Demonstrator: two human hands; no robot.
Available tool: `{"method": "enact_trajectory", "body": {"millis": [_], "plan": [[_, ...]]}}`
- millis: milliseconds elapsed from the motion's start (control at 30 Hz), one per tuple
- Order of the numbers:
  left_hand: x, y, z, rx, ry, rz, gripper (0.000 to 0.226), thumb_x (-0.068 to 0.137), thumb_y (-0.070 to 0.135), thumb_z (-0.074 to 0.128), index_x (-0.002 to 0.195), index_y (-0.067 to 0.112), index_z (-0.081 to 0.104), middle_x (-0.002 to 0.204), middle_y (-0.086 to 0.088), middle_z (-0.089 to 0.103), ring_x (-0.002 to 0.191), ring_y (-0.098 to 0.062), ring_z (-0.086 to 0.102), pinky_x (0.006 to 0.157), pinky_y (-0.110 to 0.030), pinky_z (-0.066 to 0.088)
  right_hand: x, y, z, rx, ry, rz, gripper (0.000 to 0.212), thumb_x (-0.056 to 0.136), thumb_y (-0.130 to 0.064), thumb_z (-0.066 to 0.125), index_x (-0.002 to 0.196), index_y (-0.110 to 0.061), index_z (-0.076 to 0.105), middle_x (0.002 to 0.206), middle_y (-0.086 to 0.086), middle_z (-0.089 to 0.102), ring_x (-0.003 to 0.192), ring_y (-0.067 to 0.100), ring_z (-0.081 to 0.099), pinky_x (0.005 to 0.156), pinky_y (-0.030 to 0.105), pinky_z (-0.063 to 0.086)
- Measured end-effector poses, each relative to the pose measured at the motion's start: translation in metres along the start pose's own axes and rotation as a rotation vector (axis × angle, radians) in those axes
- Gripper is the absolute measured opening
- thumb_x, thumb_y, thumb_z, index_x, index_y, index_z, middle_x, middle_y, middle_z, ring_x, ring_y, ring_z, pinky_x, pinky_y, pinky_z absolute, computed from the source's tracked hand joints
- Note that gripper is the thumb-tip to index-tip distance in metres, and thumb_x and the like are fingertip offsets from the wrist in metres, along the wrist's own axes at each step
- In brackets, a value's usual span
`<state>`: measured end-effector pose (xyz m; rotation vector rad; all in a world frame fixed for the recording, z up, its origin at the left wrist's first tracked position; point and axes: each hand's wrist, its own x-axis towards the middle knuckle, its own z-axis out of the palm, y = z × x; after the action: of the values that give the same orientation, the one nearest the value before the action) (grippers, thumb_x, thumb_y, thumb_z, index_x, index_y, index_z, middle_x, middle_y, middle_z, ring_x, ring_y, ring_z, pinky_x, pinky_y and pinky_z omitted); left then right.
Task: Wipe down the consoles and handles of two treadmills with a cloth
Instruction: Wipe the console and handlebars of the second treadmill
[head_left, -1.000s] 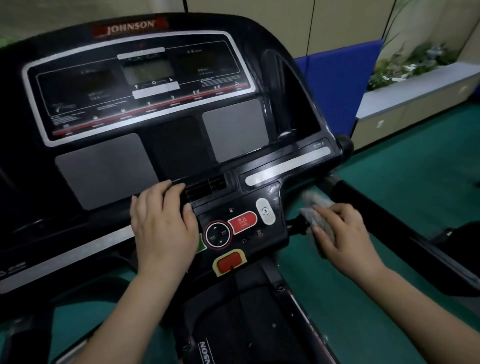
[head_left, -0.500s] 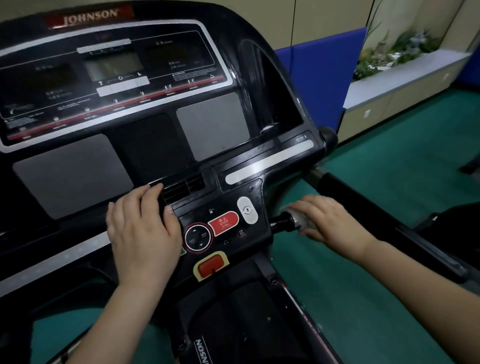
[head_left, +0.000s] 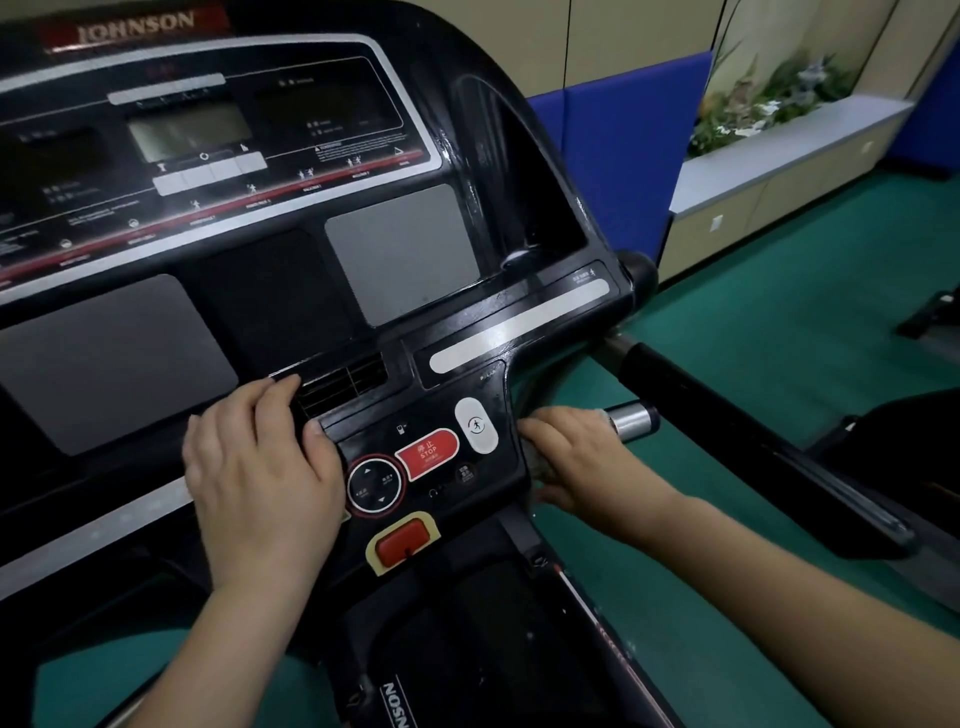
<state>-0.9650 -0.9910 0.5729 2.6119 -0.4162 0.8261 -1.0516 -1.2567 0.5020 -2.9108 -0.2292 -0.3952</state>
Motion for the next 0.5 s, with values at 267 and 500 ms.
{"method": "enact_trajectory", "body": {"millis": [267, 500], "plan": [[0.000, -0.001, 0.000, 0.000, -0.012, 0.001, 0.044, 0.088, 0.025, 0.041, 0.128, 0.008, 0.050, 0.125, -0.013, 0.051, 0.121, -0.033, 0.042, 0.115, -0.049, 0.021, 0.006, 0.018, -0.031, -0.022, -0.259, 0.060, 0.094, 0.064, -0.037, 0.082, 0.143, -0.024, 0.031, 0.139, -0.001, 0.046, 0.124, 0.020, 0.048, 0.104, 0.029, 0.037], [0.000, -0.002, 0.002, 0.006, 0.004, 0.015, 0.044, 0.087, 0.023, 0.043, 0.127, 0.007, 0.050, 0.125, -0.013, 0.051, 0.119, -0.033, 0.044, 0.114, -0.050, 0.022, 0.053, 0.005, -0.040, -0.093, -0.564, 0.219, 0.050, 0.062, -0.034, 0.079, 0.104, -0.029, 0.051, 0.085, -0.003, 0.067, 0.083, 0.024, 0.062, 0.065, 0.025, 0.041]]}}
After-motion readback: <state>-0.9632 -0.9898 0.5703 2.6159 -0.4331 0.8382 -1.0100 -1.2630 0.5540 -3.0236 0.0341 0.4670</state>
